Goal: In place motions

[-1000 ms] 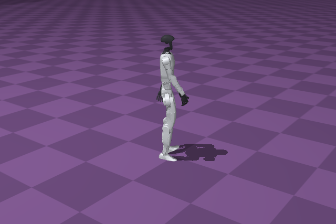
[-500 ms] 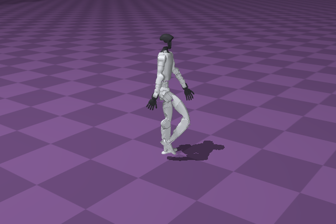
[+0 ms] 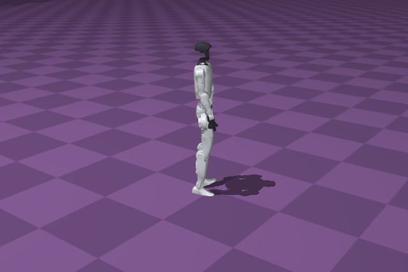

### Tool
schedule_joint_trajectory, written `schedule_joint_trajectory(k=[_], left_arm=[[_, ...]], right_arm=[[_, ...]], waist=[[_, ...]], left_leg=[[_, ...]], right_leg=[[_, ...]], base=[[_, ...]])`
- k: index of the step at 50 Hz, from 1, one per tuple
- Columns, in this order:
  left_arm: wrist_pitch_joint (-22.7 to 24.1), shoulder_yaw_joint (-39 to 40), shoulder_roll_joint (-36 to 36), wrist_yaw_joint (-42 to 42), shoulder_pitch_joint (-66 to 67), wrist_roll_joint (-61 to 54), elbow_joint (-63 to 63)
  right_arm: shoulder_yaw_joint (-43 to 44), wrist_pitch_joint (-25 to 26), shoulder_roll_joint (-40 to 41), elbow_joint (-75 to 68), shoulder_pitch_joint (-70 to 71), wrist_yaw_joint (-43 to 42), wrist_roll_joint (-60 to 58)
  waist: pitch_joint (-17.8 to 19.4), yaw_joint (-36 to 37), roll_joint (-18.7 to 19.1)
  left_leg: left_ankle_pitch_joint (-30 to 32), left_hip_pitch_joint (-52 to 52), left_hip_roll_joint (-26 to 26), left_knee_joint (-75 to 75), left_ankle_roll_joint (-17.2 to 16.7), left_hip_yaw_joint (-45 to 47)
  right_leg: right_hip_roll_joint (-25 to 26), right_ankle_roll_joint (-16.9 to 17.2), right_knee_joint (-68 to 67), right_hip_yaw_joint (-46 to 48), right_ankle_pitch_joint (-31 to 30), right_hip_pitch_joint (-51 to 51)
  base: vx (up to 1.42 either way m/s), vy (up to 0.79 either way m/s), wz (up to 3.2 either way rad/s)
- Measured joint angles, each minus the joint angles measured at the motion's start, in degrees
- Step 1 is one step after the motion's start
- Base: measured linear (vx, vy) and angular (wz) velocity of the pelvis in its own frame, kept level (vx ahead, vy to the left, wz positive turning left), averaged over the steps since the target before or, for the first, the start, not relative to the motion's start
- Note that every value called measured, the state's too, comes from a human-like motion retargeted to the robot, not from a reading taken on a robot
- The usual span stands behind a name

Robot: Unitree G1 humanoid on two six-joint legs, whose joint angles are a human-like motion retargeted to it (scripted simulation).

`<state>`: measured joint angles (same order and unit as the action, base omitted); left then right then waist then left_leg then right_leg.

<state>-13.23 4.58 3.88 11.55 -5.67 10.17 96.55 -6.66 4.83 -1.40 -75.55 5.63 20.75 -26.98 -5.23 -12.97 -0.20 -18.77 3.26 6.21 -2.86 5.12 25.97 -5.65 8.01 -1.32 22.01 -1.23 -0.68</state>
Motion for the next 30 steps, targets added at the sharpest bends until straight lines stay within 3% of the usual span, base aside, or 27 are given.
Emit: schedule_joint_trajectory(k=[2,6,13,20,23,26,28,30], left_arm=[[1.6,-1.5,-1.2,-0.1,2.8,1.2,-2.4],[2.5,1.0,-2.1,-0.7,5.4,-0.2,-5.7],[0.7,3.0,-0.5,5.2,2.6,2.7,-5.4],[4.0,4.3,0.9,1.2,5.6,-1.1,-13.4],[5.5,6.1,0.3,-1.2,7.6,-4.8,-14.1],[5.1,8.5,-0.3,-3.3,8.8,-7.4,-12.5],[4.9,9.8,-0.6,-5.1,9.5,-9.3,-10.9],[5.0,11.1,-1.0,-5.6,10.8,-11.5,-9.0]], right_arm=[[-1.1,-1.8,-0.1,2.4,1.1,0.1,-2.5],[-5.3,-2.6,-0.2,3.4,2.1,-1.4,-5.7],[-0.5,-1.4,-2.9,-5.0,-1.2,-2.9,-0.8],[2.9,-2.9,-5.2,-12.9,-3.6,-10.4,4.9],[1.6,-2.8,-4.5,-13.1,-2.0,-11.1,7.4],[-0.8,-2.3,-2.6,-11.8,1.4,-10.9,9.6],[-2.0,-2.2,-0.9,-9.2,3.7,-9.9,10.7],[-3.9,-2.3,0.7,-5.1,6.5,-7.4,11.6]], waist=[[-0.8,-5.5,0.7],[0.1,-7.1,3.2],[0.0,-4.0,3.6],[-0.3,-0.7,3.2],[0.6,0.4,2.5],[1.1,0.6,1.1],[2.4,1.9,0.1],[4.5,5.6,-1.8]], left_leg=[[-0.8,0.2,0.2,-0.5,-1.4,-6.3],[0.4,0.3,-0.7,1.7,-0.3,-4.1],[1.2,0.8,-3.0,0.7,-1.6,-1.6],[-0.6,1.7,-5.3,-5.7,-3.9,-2.1],[1.9,5.5,-7.2,-15.9,-3.7,-1.0],[12.3,14.8,-12.0,-34.8,-2.4,-0.9],[19.8,21.8,-13.3,-46.1,1.4,-3.7],[18.4,29.7,-13.2,-58.8,0.6,-6.3]], right_leg=[[-1.5,-0.9,-1.1,8.2,0.4,-1.2],[0.5,-2.5,-3.3,3.1,1.4,-3.4],[2.0,-3.6,-2.5,0.7,0.9,-3.1],[3.5,-5.2,-1.9,-0.5,0.8,-1.8],[3.2,-6.0,-2.3,-1.8,1.0,-1.1],[1.8,-6.2,-2.6,-1.6,0.9,-1.6],[1.4,-6.2,-2.5,-2.5,0.5,-1.5],[0.7,-6.5,-2.2,-3.5,-0.4,-0.7]], base=[[0.04,0.00,1.48],[0.10,0.03,-0.32],[0.15,-0.07,-0.36],[0.23,-0.10,-0.21],[0.19,-0.08,-0.21],[0.09,-0.10,0.20],[0.03,-0.11,0.04],[0.07,-0.06,-0.57]])
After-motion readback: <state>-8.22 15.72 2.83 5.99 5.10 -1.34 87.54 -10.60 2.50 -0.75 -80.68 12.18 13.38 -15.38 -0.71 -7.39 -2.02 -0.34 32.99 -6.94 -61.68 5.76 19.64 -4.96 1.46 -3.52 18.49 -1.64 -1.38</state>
